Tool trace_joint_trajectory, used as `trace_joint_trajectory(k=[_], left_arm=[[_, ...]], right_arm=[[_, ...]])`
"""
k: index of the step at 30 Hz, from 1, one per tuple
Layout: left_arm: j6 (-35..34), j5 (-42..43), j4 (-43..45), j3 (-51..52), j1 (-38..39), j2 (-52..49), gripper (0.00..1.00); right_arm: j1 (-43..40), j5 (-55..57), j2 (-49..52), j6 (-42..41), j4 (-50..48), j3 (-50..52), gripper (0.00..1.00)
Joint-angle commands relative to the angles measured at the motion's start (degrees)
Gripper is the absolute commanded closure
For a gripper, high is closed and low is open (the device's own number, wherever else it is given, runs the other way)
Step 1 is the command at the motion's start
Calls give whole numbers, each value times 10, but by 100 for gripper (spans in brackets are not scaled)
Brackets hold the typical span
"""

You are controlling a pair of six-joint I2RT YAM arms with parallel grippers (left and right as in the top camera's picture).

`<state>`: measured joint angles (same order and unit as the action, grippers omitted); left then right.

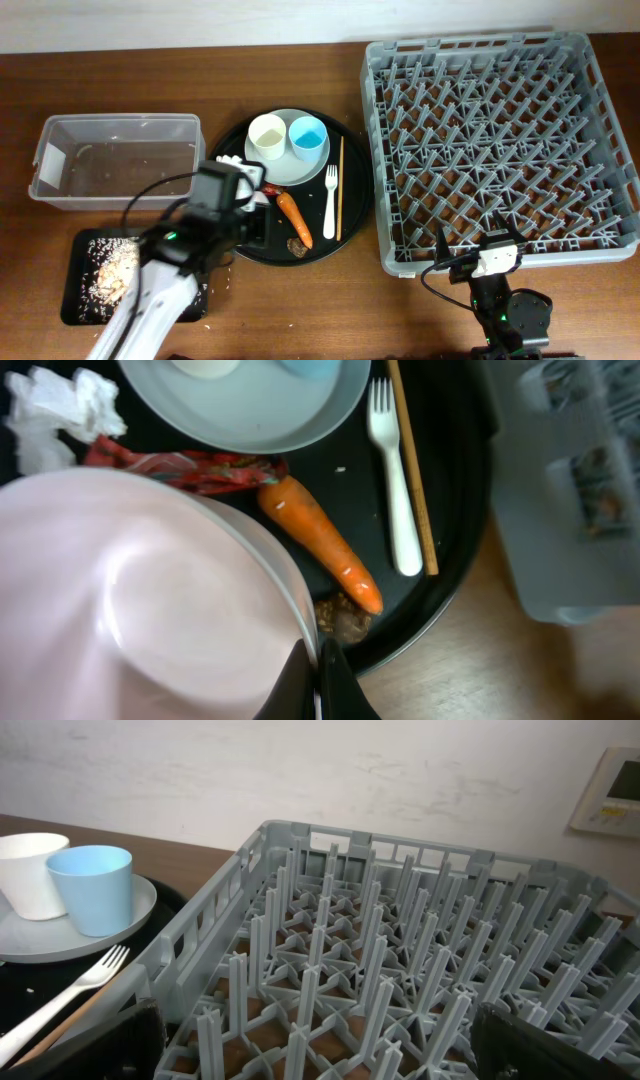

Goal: Sort waste into correct bins and load items into the dishwasher rack
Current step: 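Return the empty pink bowl to the round tray with the left gripper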

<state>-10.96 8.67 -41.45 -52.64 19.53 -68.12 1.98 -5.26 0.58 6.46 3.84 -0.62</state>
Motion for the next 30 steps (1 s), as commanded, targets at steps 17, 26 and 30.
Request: trace_joint_trajectory(k=[17,26,30], left_arm=[[-14,-110,4,-88,73,-169,58],[-49,-74,10,-111,134,-170,73],[-64,-76,9,-111,194,-244,99]], right_arm=[[2,-1,-4,4,3,3,1],[2,-1,-4,4,3,3,1],[2,-1,-4,4,3,3,1]])
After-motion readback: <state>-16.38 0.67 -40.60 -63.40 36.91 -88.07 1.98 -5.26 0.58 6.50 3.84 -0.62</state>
